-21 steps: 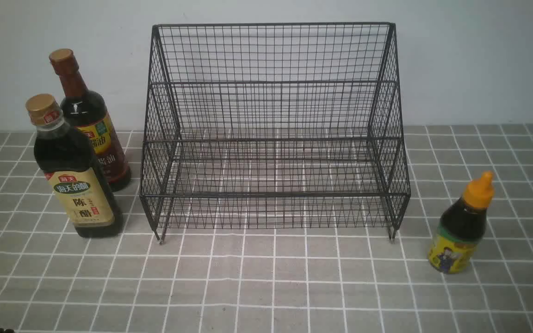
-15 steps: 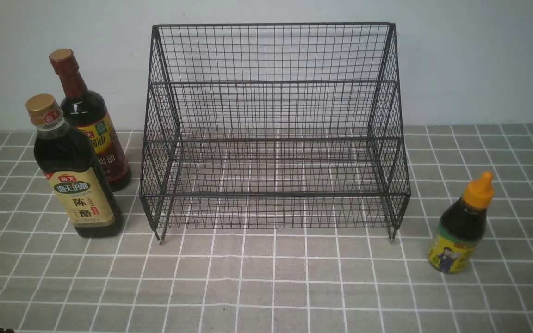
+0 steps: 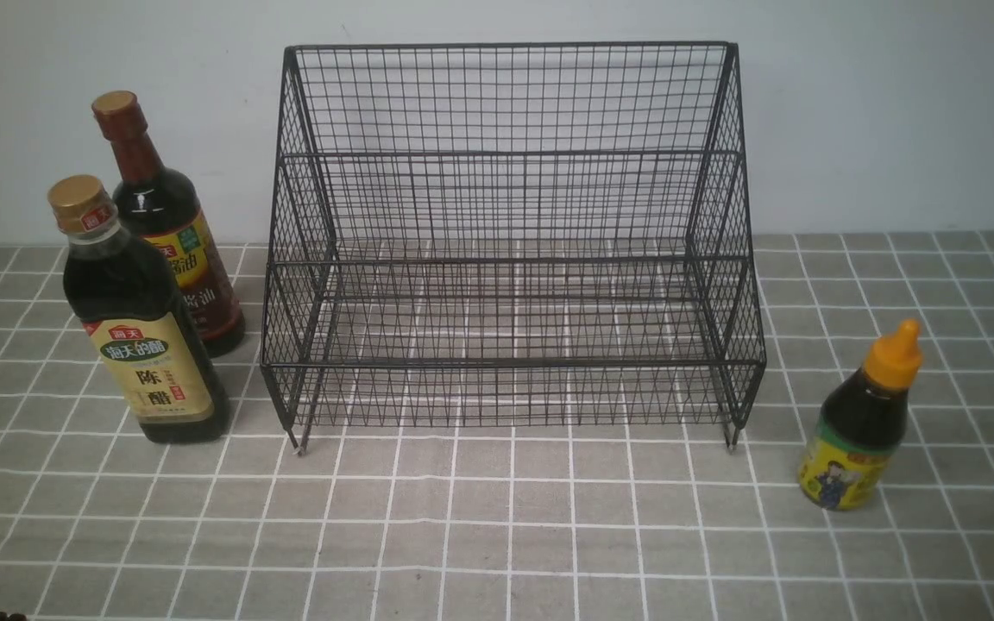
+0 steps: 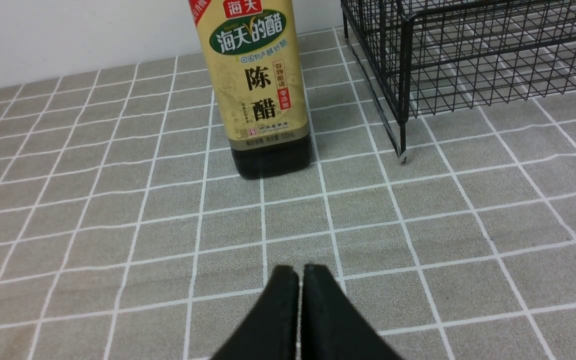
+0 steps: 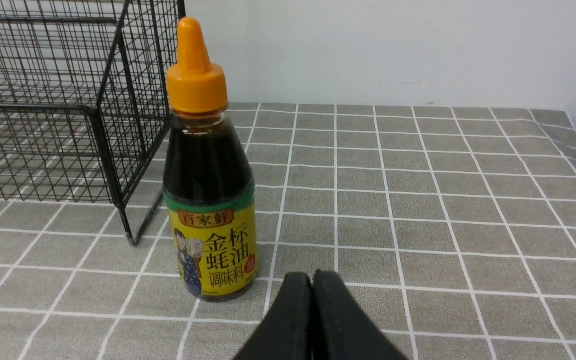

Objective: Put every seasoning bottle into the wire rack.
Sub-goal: Use the right arm to grab the condiment bottle closest to it

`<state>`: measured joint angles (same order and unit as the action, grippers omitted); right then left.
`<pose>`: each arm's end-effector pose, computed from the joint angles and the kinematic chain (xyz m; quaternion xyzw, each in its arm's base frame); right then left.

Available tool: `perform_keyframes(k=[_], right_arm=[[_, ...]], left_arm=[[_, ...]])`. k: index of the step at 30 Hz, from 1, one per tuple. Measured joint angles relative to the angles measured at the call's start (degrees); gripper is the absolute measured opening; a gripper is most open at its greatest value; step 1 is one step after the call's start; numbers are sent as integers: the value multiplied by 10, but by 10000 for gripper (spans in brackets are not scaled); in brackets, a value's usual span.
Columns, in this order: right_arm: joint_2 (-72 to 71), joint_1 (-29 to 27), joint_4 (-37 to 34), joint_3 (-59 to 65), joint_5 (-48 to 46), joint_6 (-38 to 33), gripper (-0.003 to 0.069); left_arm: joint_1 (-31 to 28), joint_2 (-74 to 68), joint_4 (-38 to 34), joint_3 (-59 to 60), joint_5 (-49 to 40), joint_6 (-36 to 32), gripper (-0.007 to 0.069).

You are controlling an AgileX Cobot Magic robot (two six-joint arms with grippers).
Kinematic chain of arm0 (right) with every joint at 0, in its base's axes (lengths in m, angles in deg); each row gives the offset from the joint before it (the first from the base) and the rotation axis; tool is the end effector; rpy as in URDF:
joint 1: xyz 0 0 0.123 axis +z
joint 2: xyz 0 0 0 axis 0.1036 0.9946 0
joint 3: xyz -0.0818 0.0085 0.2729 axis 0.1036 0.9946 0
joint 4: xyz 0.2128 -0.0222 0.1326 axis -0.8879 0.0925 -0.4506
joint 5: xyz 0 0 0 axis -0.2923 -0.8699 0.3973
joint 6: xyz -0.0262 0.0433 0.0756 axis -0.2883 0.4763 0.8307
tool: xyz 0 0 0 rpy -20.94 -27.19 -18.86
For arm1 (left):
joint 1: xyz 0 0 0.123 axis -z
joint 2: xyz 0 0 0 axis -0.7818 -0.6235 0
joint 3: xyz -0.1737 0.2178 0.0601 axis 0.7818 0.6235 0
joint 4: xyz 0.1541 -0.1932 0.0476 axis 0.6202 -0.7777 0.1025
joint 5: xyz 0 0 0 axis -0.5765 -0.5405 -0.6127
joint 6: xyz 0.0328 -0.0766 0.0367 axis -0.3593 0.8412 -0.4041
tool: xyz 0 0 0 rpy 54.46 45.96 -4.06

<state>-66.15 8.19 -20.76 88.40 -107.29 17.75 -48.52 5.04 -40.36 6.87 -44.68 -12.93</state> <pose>0.0524 -0.0013 0.1733 0.0076 0.8034 0.0063 0.5954 0.0525 -0.0040 0.1709 0.0732 0.8021 0.0146 0.5925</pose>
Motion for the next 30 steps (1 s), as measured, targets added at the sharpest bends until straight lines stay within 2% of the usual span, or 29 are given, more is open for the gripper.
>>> perform_keyframes(k=[2,8,12,18,22,26,30], right_arm=[[0,0,-14,1,15,8,-13],[0,0,-196,4,185,103,-13],[0,0,-259,4,240,114,-13],[0,0,-271,2,265,107,-13],[26,1,-241,-104,125,80,-13],[135,1,-195,-236,-30,20,-13],[268,1,-180,-352,-177,-38,-13]], left_arm=[[0,0,0,0,0,0,-6],[0,0,0,0,0,0,-6],[0,0,0,0,0,0,-6],[0,0,0,0,0,0,-6],[0,0,1,0,0,0,-6],[0,0,1,0,0,0,-6],[0,0,1,0,0,0,-6]])
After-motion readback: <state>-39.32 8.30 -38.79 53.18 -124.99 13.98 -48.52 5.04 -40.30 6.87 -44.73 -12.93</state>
